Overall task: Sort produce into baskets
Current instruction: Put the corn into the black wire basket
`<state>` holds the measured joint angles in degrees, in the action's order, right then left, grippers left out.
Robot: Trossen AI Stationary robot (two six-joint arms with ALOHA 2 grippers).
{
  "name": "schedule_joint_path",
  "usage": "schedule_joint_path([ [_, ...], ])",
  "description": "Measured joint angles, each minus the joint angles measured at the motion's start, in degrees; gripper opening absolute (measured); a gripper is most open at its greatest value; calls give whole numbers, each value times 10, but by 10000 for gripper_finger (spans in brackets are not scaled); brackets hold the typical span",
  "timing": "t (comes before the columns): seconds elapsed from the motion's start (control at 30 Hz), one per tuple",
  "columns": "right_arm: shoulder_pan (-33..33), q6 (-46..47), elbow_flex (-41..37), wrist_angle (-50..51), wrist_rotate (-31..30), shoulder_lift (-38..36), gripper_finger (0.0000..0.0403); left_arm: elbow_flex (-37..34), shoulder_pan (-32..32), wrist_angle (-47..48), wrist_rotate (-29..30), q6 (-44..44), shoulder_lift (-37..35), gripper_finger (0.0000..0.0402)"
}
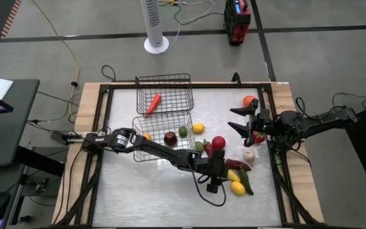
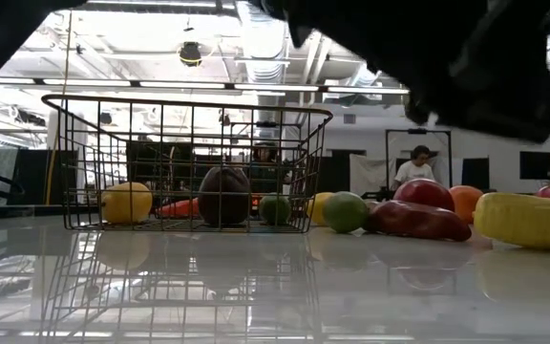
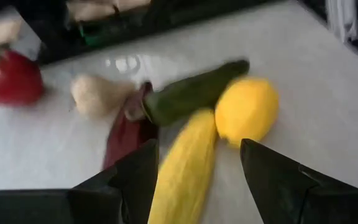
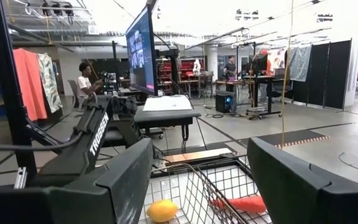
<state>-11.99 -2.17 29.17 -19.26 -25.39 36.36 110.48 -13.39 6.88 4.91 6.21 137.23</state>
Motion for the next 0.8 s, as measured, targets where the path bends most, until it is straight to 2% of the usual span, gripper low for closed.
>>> schedule_joint_path([
  [0.5, 0, 0, 0, 4, 0, 0, 292, 1, -1, 0, 25, 77, 43, 215],
  [0.8, 0, 0, 0, 4, 0, 0, 292, 0, -1, -2, 85, 95, 44, 215],
])
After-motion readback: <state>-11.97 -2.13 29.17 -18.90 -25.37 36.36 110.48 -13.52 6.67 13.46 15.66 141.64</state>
